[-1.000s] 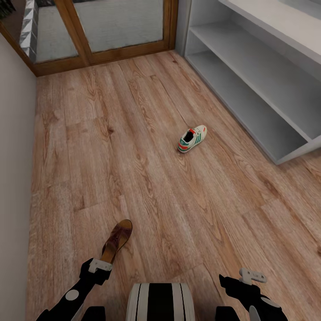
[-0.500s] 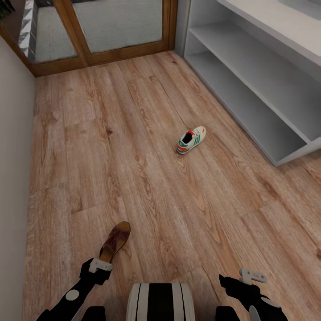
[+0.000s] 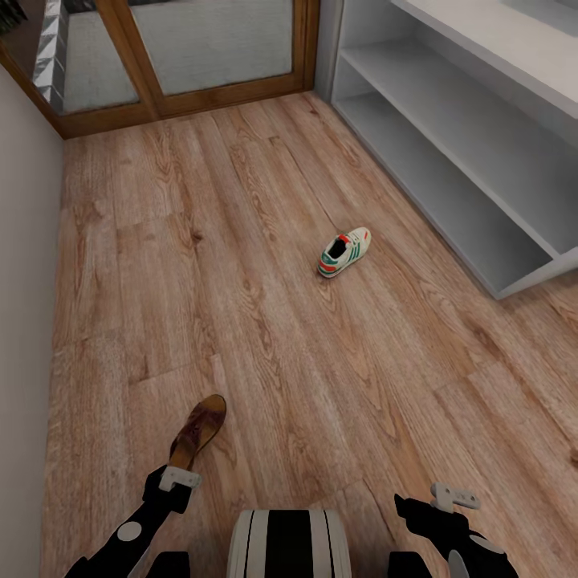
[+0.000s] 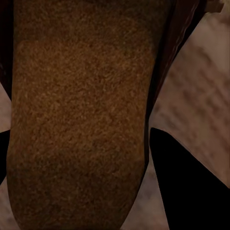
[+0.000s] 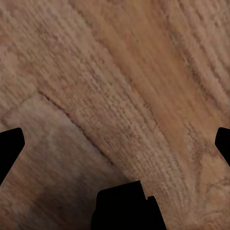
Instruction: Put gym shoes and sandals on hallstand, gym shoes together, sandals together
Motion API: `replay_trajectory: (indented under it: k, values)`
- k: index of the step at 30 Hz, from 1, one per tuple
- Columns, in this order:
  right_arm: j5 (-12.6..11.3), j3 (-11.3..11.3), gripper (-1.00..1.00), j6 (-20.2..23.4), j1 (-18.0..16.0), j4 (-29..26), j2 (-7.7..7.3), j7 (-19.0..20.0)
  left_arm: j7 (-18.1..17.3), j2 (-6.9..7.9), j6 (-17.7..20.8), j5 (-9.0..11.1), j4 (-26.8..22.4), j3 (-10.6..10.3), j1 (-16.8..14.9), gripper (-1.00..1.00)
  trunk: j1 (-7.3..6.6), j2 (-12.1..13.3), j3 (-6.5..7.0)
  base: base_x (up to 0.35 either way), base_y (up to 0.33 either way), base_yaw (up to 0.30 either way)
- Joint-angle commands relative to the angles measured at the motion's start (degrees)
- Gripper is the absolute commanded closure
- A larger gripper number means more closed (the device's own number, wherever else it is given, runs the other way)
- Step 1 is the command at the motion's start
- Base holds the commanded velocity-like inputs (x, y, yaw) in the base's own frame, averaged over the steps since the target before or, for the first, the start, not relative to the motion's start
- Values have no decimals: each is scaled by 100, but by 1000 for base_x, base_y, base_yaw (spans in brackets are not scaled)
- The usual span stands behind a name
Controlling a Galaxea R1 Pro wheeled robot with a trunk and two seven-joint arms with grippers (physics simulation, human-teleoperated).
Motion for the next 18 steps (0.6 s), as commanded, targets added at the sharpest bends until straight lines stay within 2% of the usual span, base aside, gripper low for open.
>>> replay_trajectory:
  k: [1, 12, 13, 18]
  values:
    - [-61, -4, -100, 21, 1, -7, 3, -43, 8, 1, -16, -55, 4, -10, -2, 100, -1, -1, -3, 0, 0, 0]
    - [-62, 0, -100, 21, 0, -7, 3, -43, 8, -3, -16, -55, 1, -10, -2, 100, -1, -1, -3, 0, 0, 0]
    - [-65, 27, -100, 13, -3, -3, 8, -41, 7, -212, -11, -46, 0, -29, -2, 100, -1, -1, -3, 0, 0, 0]
    - [-69, 26, -100, 13, -3, 1, 11, -36, 2, -213, -8, -47, -1, -21, -2, 100, -1, -1, -3, 0, 0, 0]
